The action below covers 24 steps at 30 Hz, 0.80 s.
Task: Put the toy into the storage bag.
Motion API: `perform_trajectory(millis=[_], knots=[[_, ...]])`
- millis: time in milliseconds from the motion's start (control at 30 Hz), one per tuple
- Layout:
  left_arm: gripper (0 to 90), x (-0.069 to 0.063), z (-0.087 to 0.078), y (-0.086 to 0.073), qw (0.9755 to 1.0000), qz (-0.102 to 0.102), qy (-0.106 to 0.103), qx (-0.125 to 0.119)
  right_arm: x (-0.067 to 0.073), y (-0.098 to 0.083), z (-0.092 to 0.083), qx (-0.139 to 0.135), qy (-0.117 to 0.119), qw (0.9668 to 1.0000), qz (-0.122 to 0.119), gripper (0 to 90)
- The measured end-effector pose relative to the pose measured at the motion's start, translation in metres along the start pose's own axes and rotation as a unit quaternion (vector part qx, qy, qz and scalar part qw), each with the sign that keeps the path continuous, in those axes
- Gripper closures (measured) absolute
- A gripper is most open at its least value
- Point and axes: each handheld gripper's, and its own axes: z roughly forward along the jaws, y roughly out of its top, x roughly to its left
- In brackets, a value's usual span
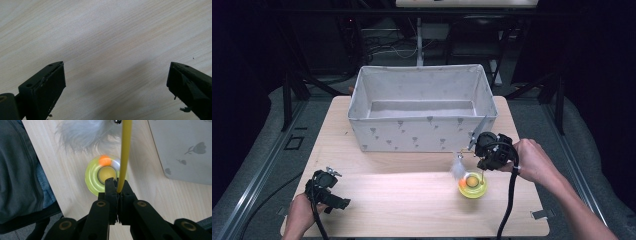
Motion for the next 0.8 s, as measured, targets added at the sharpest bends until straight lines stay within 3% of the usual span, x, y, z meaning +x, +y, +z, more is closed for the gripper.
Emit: perform_trajectory(millis=[467,800], knots=[[2.3,-0.001,0.0,0.0,1.0,0.001,-0.005,-0.001,-0.027,0.01,-0.011,0.004,-0.017,0.9998,0.01,87.8],[2.3,0.0,0.0,0.0,1.0,0.0,-0.004,-0.001,-0.034,0.018,-0.018,0.005,-0.017,0.9998,0.007,87.8]])
